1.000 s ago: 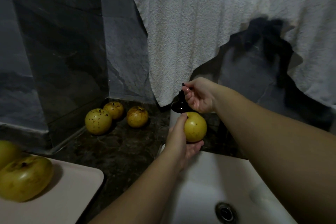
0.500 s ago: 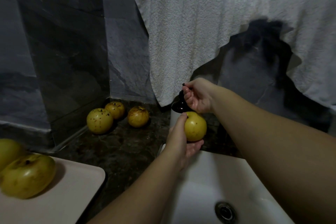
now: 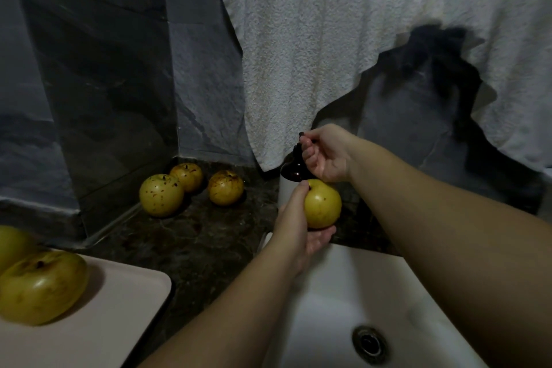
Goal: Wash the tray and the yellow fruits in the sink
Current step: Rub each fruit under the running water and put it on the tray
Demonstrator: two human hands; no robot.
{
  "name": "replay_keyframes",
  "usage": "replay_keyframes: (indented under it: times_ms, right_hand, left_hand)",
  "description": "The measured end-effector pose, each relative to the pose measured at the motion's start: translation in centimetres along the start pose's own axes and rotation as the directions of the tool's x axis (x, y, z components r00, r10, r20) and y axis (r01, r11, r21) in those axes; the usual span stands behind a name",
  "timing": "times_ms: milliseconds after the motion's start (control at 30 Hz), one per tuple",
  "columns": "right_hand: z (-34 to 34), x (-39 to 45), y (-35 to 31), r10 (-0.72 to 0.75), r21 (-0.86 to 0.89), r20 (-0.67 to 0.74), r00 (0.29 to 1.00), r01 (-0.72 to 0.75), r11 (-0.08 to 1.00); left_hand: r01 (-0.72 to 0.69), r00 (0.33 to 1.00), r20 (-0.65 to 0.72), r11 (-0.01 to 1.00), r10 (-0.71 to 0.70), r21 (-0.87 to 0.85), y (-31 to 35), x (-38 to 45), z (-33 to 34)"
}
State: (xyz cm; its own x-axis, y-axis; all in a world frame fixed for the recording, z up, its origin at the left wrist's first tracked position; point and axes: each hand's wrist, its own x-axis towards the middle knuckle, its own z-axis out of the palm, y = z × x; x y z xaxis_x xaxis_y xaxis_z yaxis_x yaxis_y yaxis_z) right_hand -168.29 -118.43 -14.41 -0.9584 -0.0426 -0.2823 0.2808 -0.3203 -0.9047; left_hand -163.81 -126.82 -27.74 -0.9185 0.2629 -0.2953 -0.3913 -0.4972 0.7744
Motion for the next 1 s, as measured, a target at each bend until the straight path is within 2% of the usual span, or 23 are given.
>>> replay_keyframes:
  times_ms: [600, 1000]
  right_hand:
    - [0.7, -0.4, -0.5, -0.029, 0.029, -0.008, 1.000, 0.029, 0.999]
    - [0.9, 0.0, 0.0, -0.038, -0.024, -0.044, 0.998, 0.037, 0.999]
  left_hand:
    - [0.031, 1.000, 0.003, 0.999, -0.031, 0.018, 0.3, 0.0, 0.3]
    - [0.024, 1.000, -0.013, 0.999, -0.024, 0.038, 0.2, 0.1, 0.3]
